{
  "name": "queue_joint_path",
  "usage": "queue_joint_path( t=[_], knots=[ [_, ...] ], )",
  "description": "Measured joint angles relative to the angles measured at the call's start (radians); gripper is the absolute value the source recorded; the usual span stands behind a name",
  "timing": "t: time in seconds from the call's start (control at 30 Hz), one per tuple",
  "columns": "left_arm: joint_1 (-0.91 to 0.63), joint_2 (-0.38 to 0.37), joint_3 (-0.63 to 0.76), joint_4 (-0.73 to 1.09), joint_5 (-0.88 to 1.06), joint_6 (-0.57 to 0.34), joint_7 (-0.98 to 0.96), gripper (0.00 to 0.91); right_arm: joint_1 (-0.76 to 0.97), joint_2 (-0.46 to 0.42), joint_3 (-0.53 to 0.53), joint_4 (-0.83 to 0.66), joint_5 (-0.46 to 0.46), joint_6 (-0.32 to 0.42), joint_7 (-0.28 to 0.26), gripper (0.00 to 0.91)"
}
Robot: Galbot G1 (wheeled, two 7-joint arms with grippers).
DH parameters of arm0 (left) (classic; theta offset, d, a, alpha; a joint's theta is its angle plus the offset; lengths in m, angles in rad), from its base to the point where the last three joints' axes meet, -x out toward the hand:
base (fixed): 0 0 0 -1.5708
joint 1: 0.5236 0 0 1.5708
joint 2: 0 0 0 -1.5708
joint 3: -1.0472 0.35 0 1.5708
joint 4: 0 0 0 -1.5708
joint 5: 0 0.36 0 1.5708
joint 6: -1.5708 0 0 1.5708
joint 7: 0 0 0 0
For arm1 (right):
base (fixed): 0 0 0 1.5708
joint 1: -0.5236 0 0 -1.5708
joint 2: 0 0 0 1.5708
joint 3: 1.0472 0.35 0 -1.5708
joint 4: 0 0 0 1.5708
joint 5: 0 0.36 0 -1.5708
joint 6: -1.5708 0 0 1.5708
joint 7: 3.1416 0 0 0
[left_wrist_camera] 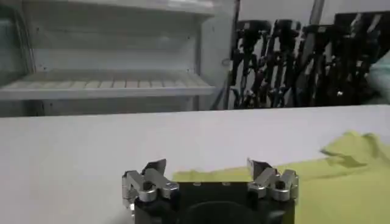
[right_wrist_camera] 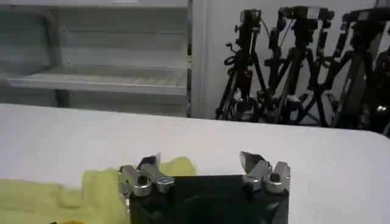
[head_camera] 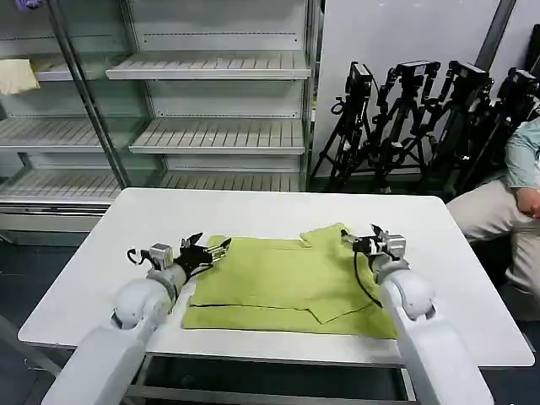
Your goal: Fold and organize the clothes.
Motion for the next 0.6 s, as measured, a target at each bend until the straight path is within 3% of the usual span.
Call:
queue_joint_path(
  t=[0.17,0.2,0.23,0.27,0.3,0.33,0.37,0.6],
  knots=[
    [-0.046,0.001,0.017,0.076,-0.003,0.015,0.018,0.907,0.044,0.017,-0.021,-0.073,-0.005,-0.006,-0.002,0.907],
    [-0.051,0.001,0.019,0.085,-0.003,0.018,0.021,0.907,0.048,0.018,-0.026,-0.082,-0.006,-0.009,-0.002,0.867],
    [-0.054,0.003,0.021,0.092,-0.003,0.022,0.026,0.907,0.053,0.019,-0.030,-0.090,-0.008,-0.012,-0.002,0.605],
    [-0.058,0.004,0.022,0.100,-0.002,0.025,0.031,0.907,0.056,0.021,-0.033,-0.097,-0.008,-0.014,-0.002,0.010],
    [-0.060,0.004,0.022,0.106,-0.001,0.028,0.035,0.605,0.059,0.023,-0.035,-0.103,-0.008,-0.015,-0.003,0.000],
    [-0.063,0.004,0.023,0.114,-0.001,0.030,0.039,0.121,0.061,0.025,-0.037,-0.109,-0.007,-0.017,-0.003,0.000],
    [-0.067,0.003,0.024,0.121,0.001,0.034,0.042,0.030,0.063,0.028,-0.039,-0.116,-0.006,-0.019,-0.004,0.000],
    [-0.089,0.004,0.032,0.157,0.002,0.039,0.062,0.010,0.075,0.042,-0.044,-0.152,-0.002,-0.021,-0.022,0.000]
  ],
)
